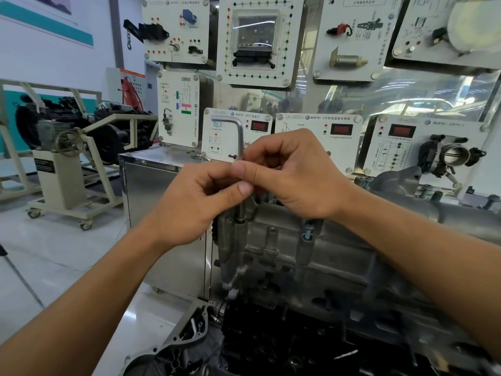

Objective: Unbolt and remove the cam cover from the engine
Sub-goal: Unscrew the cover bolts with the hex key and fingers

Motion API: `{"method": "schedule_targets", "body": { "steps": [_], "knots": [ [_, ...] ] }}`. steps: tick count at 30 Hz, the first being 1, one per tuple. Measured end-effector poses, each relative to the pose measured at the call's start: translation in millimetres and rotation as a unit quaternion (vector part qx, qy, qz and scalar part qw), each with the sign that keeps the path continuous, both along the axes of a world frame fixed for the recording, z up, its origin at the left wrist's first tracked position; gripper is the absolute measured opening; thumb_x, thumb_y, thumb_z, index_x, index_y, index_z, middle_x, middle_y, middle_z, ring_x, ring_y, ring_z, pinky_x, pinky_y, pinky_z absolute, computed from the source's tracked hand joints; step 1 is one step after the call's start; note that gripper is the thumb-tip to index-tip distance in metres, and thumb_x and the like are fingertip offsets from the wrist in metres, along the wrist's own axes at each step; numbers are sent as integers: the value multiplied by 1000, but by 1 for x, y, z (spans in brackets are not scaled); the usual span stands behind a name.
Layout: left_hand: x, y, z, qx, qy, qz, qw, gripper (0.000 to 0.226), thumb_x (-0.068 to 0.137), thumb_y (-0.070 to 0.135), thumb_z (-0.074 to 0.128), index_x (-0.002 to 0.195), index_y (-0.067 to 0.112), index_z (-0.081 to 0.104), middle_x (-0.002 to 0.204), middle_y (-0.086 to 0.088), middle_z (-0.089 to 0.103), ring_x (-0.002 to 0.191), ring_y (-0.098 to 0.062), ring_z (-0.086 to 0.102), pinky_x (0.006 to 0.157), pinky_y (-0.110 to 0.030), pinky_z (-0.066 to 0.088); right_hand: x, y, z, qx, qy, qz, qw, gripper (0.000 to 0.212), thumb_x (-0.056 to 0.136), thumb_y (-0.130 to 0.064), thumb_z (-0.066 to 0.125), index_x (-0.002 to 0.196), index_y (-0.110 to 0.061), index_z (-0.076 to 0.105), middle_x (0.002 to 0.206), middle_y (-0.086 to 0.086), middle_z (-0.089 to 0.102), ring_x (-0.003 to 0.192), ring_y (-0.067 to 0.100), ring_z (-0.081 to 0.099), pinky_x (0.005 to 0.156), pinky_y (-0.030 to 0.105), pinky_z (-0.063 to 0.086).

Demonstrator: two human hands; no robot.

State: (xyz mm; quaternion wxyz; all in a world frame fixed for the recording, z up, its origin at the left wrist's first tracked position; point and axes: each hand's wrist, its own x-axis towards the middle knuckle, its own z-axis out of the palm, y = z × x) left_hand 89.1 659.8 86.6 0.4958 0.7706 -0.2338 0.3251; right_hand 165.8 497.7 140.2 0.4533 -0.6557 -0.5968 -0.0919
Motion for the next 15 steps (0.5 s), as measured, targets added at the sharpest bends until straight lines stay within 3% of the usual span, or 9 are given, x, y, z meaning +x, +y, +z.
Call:
{"method": "schedule_targets", "body": {
  "steps": [3, 5, 7, 10, 15],
  "knots": [
    [-3, 7, 0, -19, 22, -27, 999, 29, 92, 12, 54, 119, 11, 66, 113, -3, 75, 111, -20, 69, 96, -31, 53, 0, 0, 0, -3, -4, 6, 1000, 8, 91, -12, 71, 85, -7, 74, 74, 8, 71, 64, 22, 64, 63, 36, 55],
    [-2, 9, 0, -4, 18, -6, 1000, 28, 92, 14, 56, 117, 9, 67, 108, -18, 74, 104, -37, 68, 95, -49, 54, 1, 1, -1, -6, -3, 13, 1000, 10, 92, -11, 68, 90, -3, 75, 80, 17, 72, 74, 38, 66, 68, 49, 57],
    [-1, 9, 0, 8, 14, 7, 1000, 25, 91, 17, 59, 111, 7, 70, 99, -27, 72, 95, -47, 65, 87, -58, 53, 1, 1, -1, -10, -4, 16, 1000, 12, 93, -12, 68, 92, -3, 76, 80, 19, 72, 75, 41, 66, 68, 53, 56],
    [-1, 8, -1, -1, 8, -13, 1000, 26, 91, 15, 61, 115, 9, 67, 104, -4, 77, 100, -20, 72, 86, -28, 57, -1, 1, -1, -2, -15, 7, 1000, 13, 91, -18, 71, 86, -8, 77, 71, 12, 71, 61, 26, 62, 58, 41, 52],
    [1, 4, -1, -15, 0, 4, 1000, 28, 86, 14, 64, 111, 3, 69, 103, -13, 75, 98, -21, 73, 86, -25, 57, 1, 2, -2, 36, 0, -5, 999, 12, 83, -19, 80, 80, -8, 75, 69, 9, 71, 58, 11, 60, 54, 23, 51]
  ]
}}
